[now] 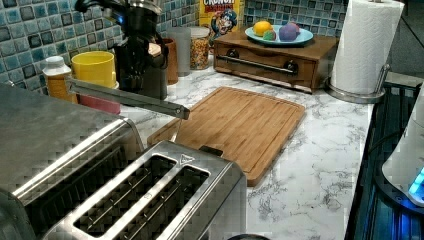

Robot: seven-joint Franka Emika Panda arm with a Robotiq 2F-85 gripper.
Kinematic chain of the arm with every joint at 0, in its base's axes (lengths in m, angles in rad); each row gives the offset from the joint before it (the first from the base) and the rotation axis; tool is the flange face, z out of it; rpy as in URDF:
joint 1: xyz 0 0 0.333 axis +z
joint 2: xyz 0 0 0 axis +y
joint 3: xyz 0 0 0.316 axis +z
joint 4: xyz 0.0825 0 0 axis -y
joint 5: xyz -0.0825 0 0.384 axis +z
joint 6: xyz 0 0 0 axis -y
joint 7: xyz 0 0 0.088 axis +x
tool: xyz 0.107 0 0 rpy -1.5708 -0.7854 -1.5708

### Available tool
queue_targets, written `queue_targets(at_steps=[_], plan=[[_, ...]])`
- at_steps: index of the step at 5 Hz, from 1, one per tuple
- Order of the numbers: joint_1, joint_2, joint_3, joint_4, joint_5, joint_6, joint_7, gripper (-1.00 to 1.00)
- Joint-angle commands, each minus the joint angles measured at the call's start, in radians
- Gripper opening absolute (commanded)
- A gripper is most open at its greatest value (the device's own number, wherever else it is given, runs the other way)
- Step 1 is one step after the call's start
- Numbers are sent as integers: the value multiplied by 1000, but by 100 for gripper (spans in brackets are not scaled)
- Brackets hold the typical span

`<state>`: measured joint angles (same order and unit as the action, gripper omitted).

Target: Close the oven.

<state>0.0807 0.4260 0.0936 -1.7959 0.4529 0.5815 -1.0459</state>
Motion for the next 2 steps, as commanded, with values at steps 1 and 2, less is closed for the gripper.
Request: queue_targets(at_steps=[1, 2], plan=[[245, 24, 63, 260, -259, -61, 340, -100], [310, -27, 32, 225, -360, 1, 445, -100]])
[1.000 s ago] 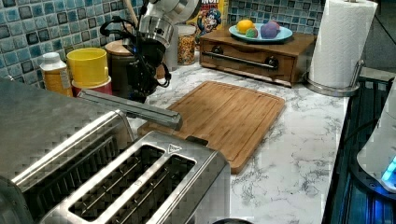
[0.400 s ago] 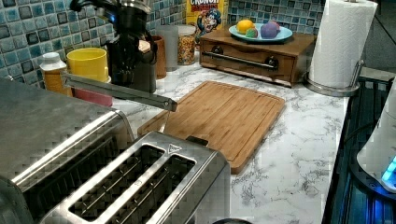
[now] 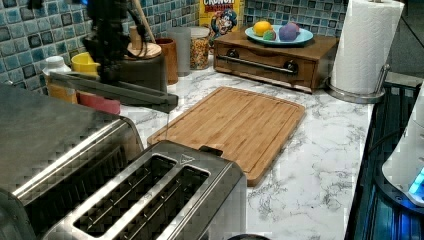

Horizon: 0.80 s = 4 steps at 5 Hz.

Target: Close the oven.

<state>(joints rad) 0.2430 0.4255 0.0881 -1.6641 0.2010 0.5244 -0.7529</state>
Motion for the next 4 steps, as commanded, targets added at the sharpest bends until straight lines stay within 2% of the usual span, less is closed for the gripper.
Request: queue_targets(at_steps=[1, 2, 3, 4], plan=[[221, -53, -5, 71, -300, 94, 316, -100], [195, -92, 7, 56, -299, 115, 354, -100], [230, -166, 4, 10, -383, 135, 474, -100], [225, -271, 10, -103, -361, 248, 518, -100]])
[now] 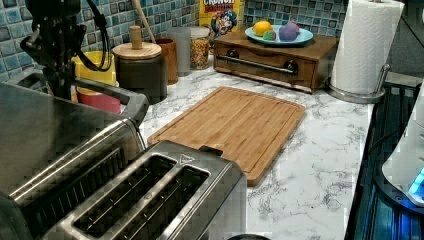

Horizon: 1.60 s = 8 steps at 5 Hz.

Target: Close the oven.

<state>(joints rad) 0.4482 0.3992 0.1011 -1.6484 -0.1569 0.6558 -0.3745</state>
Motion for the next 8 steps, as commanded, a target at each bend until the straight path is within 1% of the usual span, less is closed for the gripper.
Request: queue_targets(at_steps=[1, 3, 8], plan=[[0, -129, 27, 118, 64, -201, -7, -100], [10, -129, 15, 118, 68, -201, -9, -100], [15, -129, 10, 118, 69, -201, -10, -100]])
